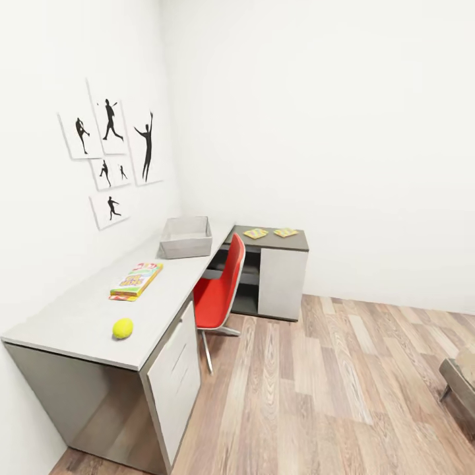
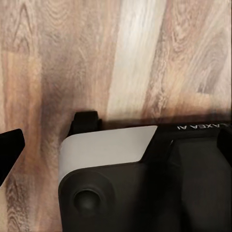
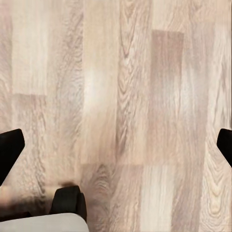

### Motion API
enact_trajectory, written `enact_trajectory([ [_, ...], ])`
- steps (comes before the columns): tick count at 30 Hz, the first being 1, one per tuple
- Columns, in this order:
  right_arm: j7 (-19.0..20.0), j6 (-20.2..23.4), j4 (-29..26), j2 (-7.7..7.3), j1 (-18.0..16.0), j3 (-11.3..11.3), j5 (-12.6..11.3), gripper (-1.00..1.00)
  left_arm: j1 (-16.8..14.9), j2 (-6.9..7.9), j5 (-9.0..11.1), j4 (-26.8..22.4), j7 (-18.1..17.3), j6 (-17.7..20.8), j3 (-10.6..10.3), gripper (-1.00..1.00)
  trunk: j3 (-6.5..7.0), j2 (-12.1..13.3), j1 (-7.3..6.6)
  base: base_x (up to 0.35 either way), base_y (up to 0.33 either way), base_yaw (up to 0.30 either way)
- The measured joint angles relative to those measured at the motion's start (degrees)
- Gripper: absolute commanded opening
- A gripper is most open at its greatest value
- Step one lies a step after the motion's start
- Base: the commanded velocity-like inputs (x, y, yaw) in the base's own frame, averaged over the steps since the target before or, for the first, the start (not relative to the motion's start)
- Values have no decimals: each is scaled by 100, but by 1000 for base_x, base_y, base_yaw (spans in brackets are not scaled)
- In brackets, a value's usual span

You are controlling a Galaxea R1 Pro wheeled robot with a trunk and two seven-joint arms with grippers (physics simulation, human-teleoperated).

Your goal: Put all the toys in the child's room - the three board games (two on the bed and one on the table), the two jigsaw puzzles on the table, and the tennis ball on the table - inside the toy box on the table in the child's room.

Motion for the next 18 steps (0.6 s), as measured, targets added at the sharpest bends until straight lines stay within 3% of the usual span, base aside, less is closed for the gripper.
enact_trajectory([
  [7,213,330,-240,-345,-316,-3,-381,100,-271,-347,7,-10,147,266,-2,100,-13,0,0,0,0,-290],
  [15,265,671,-407,-559,-748,-2,-591,100,-523,-504,21,-234,283,524,-3,100,-22,0,0,0,0,-292],
  [18,263,822,-845,-637,-916,-2,-640,100,-590,-548,31,-728,289,780,-3,100,-23,0,0,0,0,-292],
])
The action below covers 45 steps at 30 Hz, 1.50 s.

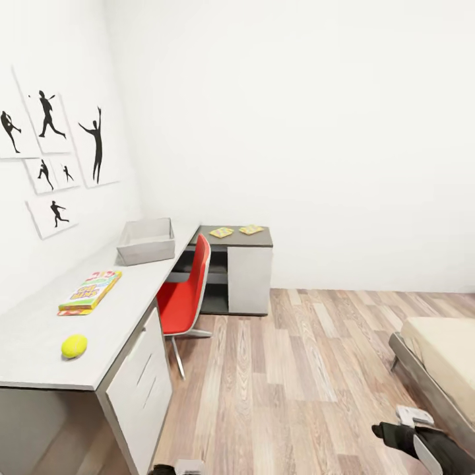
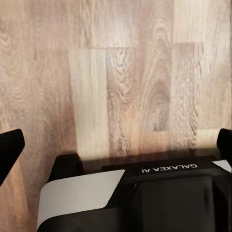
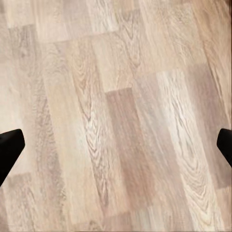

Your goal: Put all the toys in the child's room - the three board games (two on the bed and one on the table), the two jigsaw puzzles on the table, and the tennis ball on the table - inside the toy box on the table in the child's room.

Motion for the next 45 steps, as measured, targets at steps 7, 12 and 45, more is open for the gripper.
enact_trajectory([
  [7,-33,999,-1065,-132,-445,-3,-39,100,-67,-77,104,-1328,-41,607,-6,100,1,0,0,0,0,-292],
  [12,-48,1845,-1959,-304,-798,-20,-61,100,-286,-128,560,-2060,-85,994,-89,100,-1,0,0,0,0,-292],
  [45,-438,3292,-4596,-385,-1273,-767,-10,100,-1363,-123,4678,-2820,-29,488,-3098,100,-1,0,0,0,0,-292],
])
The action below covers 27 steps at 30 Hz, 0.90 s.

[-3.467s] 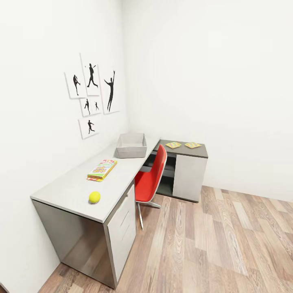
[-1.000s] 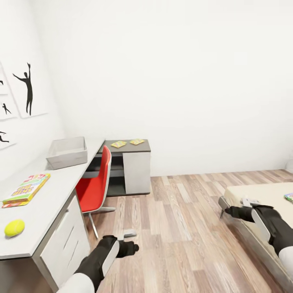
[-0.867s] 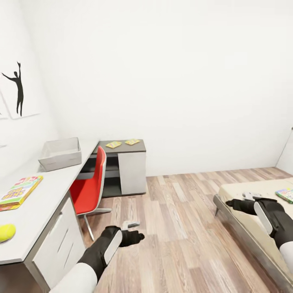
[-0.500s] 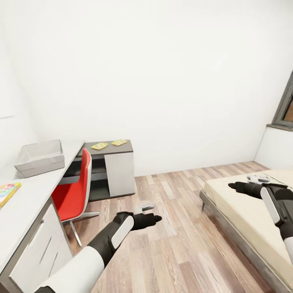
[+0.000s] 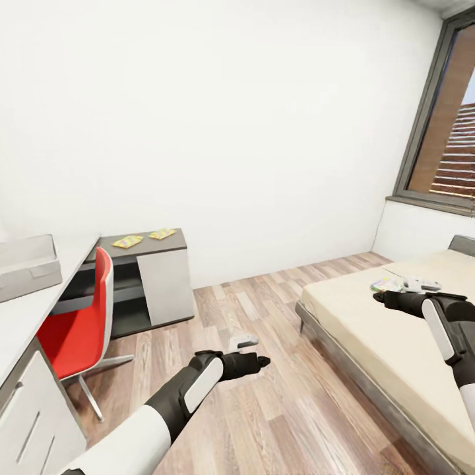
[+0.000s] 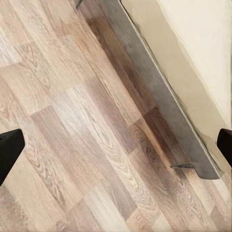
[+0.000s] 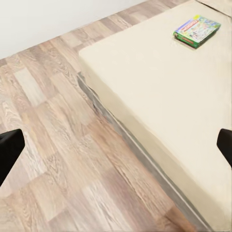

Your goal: Put all the toys in the child's room - the three board games (two on the bed and one on the table), the two jigsaw puzzles on the table, and the tennis ball on the table - inside the toy box on the table in the child's room.

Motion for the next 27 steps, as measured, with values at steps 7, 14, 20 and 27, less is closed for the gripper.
enact_trajectory([
  [7,-469,15,39,4,-6,-26,36,100,33,17,13,20,2,-63,-4,100,0,0,0,0,0,-293],
  [14,-786,15,482,-26,-39,-67,43,100,144,50,-6,33,16,-298,28,100,0,0,0,0,0,-293],
  [20,-890,-251,1348,-105,-67,-80,49,100,260,63,-23,73,208,-488,256,100,0,0,0,0,0,-294],
  [27,-920,-676,2001,-290,-131,-70,58,100,527,109,-17,98,607,-599,881,100,-7,0,0,0,0,-293],
])
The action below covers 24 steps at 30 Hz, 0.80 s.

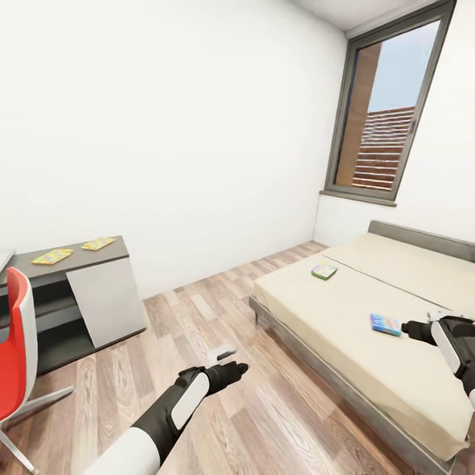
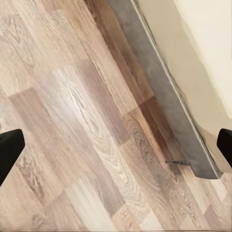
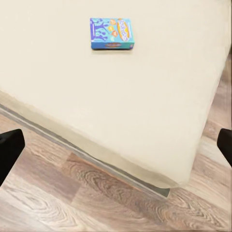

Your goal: Put all the toys in the child's room - the three board games (two on the bed and one on the table), the two jigsaw puzzles on the table, and the tennis ball on the table - inside the toy box on the table in the child's room.

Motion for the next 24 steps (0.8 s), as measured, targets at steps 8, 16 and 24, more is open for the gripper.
enact_trajectory([
  [8,136,-225,270,-82,-38,74,0,100,222,73,2,-43,223,8,790,100,-11,0,0,0,0,-173],
  [16,499,-273,332,-76,-36,58,-59,100,511,192,6,-64,263,24,997,100,-14,0,0,0,0,-29],
  [24,1258,-126,761,-134,-182,50,-129,100,684,313,9,-69,259,115,1536,100,-14,-1,-2,109,-53,-4],
])
